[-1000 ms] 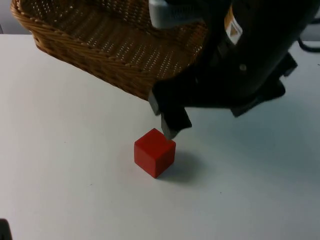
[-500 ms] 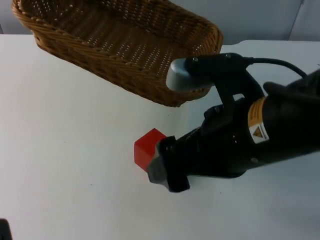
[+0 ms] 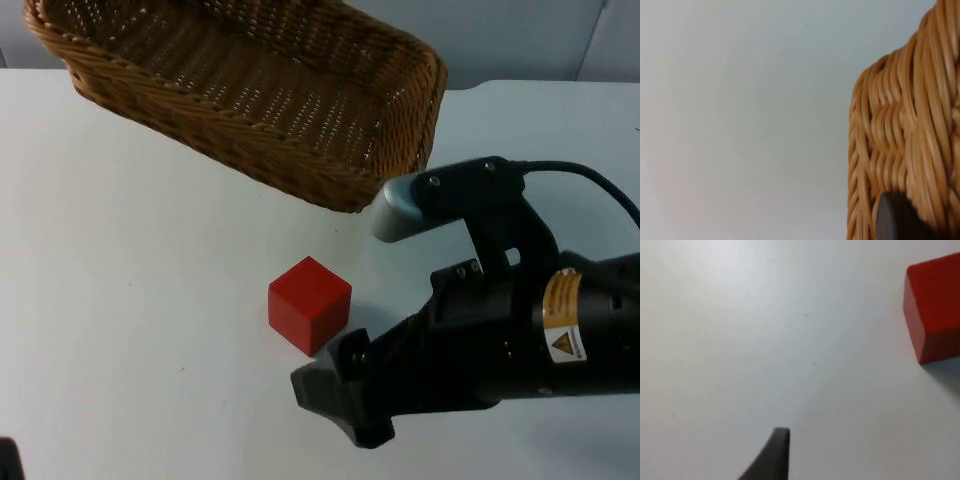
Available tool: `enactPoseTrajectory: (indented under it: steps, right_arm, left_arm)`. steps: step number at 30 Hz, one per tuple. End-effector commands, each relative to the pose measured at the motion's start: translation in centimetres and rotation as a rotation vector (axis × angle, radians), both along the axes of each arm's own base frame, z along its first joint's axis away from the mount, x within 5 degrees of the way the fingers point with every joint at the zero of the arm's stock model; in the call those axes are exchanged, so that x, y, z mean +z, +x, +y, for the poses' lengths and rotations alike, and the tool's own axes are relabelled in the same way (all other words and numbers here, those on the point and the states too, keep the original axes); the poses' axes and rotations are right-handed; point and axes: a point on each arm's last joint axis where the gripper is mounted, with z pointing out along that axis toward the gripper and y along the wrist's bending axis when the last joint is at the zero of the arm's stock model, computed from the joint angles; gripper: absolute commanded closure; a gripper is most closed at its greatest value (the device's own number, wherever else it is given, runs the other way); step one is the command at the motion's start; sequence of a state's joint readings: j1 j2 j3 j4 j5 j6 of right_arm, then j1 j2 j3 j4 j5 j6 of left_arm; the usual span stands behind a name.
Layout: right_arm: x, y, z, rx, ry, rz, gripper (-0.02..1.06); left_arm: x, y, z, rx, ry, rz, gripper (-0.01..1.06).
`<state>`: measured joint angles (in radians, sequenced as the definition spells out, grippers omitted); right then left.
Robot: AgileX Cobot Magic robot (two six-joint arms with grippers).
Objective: Pick up the basket with the left hand and place the cube into the basket with the right hand.
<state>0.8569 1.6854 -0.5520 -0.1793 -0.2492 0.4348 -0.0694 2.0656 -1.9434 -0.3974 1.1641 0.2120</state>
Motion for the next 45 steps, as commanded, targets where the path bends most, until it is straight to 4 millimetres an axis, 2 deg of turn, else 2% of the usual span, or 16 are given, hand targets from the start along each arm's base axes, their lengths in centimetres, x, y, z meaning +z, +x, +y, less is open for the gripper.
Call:
enactPoseTrajectory:
  steps: [1, 9, 12, 18, 24, 29, 32, 39, 45]
  right_arm:
    - [0.2, 0.0, 0.0, 0.012, 0.005, -0.017, 0.00]
    - [0.3, 0.2, 0.0, 0.012, -0.066, 0.012, 0.00]
    - [1.4, 0.8, 0.3, 0.048, -0.170, 0.011, 0.00]
    - [2.6, 1.7, 1.1, 0.098, -0.205, -0.036, 0.00]
    - [2.5, 2.8, -0.3, 0.069, -0.245, -0.035, 0.00]
    - [2.8, 3.9, -0.8, 0.031, -0.196, -0.071, 0.00]
    - [2.6, 4.3, -0.8, 0.024, -0.179, -0.081, 0.00]
    - [-0.6, 5.3, -0.4, 0.029, -0.174, -0.067, 0.00]
    - [-1.5, 5.8, 0.1, 0.065, -0.143, -0.121, 0.00]
  left_arm:
    - [1.2, -0.2, -0.3, 0.004, -0.036, -0.033, 1.05]
    - [1.2, -0.2, -0.3, 0.004, -0.037, -0.034, 1.05]
    - [1.2, -0.2, -0.3, 0.004, -0.037, -0.034, 1.05]
    - [1.2, -0.2, -0.3, 0.004, -0.037, -0.034, 1.05]
    - [1.2, -0.1, -0.3, 0.006, -0.037, -0.039, 1.05]
    - [1.3, 0.0, -0.3, 0.013, -0.038, -0.054, 1.05]
    - [1.4, 0.1, -0.3, 0.020, -0.039, -0.070, 1.05]
    - [1.4, 0.3, -0.3, 0.029, -0.040, -0.091, 1.05]
    - [1.4, 0.4, -0.3, 0.030, -0.040, -0.093, 1.05]
